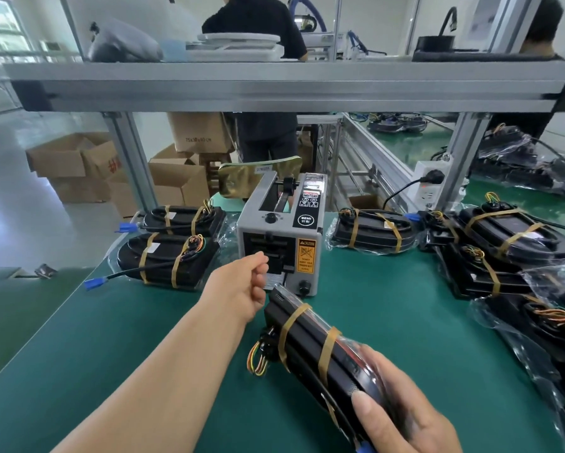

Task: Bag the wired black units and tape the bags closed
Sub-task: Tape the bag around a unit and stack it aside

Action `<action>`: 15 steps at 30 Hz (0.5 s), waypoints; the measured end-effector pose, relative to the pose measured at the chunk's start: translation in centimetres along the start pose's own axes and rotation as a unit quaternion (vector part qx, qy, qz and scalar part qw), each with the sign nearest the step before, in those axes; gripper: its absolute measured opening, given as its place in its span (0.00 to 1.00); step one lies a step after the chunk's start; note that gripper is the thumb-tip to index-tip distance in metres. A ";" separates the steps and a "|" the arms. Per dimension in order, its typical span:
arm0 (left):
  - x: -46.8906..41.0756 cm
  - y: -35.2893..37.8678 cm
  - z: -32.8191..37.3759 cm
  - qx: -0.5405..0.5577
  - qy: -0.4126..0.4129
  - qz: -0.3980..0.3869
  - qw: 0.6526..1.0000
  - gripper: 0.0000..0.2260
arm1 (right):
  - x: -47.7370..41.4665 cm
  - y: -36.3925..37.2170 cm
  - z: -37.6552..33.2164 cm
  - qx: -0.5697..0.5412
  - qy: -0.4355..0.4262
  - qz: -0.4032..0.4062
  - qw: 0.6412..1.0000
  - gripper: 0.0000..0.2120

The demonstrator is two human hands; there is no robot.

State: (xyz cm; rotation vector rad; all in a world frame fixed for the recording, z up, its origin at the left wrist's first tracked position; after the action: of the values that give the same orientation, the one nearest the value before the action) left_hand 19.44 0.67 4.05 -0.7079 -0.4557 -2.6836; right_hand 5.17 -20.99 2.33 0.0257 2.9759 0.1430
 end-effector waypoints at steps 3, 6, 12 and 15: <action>-0.6 0.7 0.1 0.029 -0.016 -0.003 0.999 0.07 | 0.0 0.1 0.0 -0.001 0.001 0.014 1.000 0.24; -0.8 1.2 0.4 0.037 -0.013 0.015 0.999 0.08 | -0.1 0.2 -0.1 -0.007 0.007 0.017 1.000 0.23; -1.5 1.5 0.5 0.045 0.004 0.041 0.998 0.11 | -0.1 0.3 -0.4 0.012 -0.021 0.010 1.000 0.27; -1.5 1.5 0.5 0.059 0.013 0.064 0.996 0.08 | -0.2 0.2 -0.3 0.025 -0.023 0.001 0.999 0.25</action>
State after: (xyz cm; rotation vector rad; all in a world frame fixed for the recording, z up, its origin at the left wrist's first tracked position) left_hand 21.44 -0.11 3.96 -0.6455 -0.5376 -2.5208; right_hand 5.27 -20.86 2.70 0.0378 2.9324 0.0684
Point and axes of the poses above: each hand's wrist, its own x-axis away from the middle knuckle, its own y-axis out of the palm, z = x × y, the point moved 5 cm from there along -x, towards the middle knuckle, and after that the axes turned 4 degrees about -x, right-handed, at the moved point
